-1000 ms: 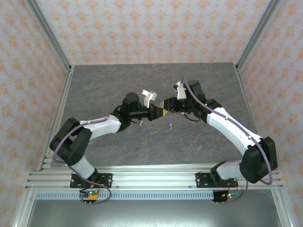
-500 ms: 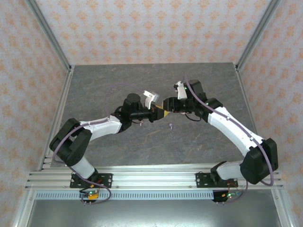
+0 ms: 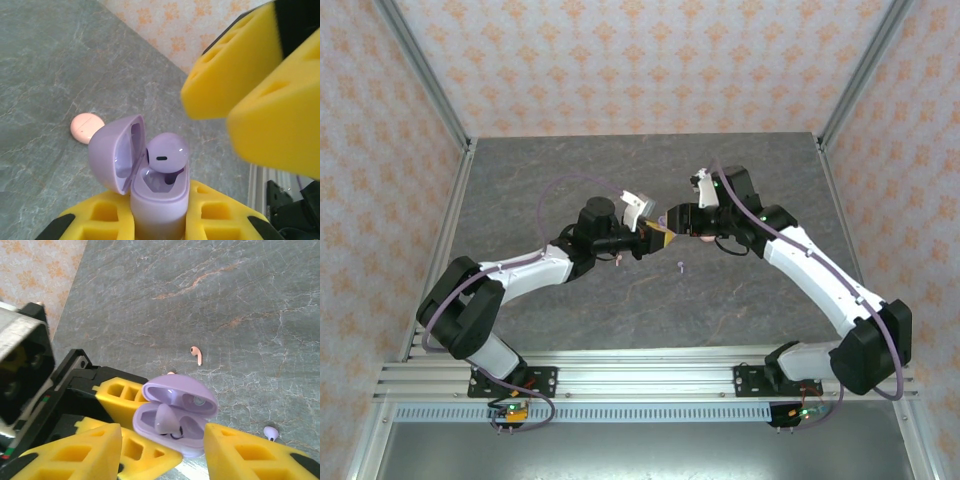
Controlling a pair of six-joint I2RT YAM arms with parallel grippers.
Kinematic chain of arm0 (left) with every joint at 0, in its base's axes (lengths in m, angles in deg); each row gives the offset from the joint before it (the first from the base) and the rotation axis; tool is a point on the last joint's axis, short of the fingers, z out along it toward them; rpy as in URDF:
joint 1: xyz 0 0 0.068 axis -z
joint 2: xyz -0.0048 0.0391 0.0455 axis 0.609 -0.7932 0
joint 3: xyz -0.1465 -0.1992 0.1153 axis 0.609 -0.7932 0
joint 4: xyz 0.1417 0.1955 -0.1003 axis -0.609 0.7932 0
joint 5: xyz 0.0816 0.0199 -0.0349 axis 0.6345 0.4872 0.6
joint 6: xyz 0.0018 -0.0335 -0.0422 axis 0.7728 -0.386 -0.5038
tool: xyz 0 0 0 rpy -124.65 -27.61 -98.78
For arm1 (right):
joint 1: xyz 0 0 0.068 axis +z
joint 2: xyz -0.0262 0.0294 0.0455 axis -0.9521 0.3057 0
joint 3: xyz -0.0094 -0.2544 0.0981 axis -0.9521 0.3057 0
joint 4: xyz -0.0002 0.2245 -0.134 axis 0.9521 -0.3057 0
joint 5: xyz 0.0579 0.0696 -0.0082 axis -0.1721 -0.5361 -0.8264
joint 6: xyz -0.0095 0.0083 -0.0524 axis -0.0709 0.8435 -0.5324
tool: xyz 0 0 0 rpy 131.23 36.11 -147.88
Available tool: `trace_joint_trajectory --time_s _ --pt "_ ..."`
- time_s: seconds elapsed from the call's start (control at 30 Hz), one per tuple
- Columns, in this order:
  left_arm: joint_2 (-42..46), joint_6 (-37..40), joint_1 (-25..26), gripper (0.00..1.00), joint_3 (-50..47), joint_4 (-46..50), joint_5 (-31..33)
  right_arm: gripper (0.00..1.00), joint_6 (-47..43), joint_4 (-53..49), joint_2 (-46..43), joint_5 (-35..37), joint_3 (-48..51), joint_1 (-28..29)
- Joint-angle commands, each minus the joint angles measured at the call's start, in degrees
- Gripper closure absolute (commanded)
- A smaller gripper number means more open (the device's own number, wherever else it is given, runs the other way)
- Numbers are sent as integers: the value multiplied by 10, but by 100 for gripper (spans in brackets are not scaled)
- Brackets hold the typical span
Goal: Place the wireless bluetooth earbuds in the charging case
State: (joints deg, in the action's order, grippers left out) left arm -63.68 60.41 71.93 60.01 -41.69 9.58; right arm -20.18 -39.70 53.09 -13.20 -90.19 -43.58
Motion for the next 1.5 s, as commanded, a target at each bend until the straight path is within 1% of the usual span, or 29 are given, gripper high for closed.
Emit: trace_joint_trajectory --time_s 0.0,0.1,0.37,0.57,1.07,1.47 --pt "21 33 10 97 4 26 22 52 -11 -12 -12 -4 -22 4" --pt "22 31 11 97 0 20 33 54 -13 -17 -10 -1 -24 4" --pt "24 25 15 97 -5 7 46 65 -19 -39 3 29 -26 4" --pt "22 24 15 97 -1 6 40 66 -19 -40 10 18 -27 4" --pt "27 18 16 97 -5 -13 20 66 -18 -43 26 17 -28 4" --pt "29 28 22 96 1 -3 13 65 -15 -41 38 10 -31 5"
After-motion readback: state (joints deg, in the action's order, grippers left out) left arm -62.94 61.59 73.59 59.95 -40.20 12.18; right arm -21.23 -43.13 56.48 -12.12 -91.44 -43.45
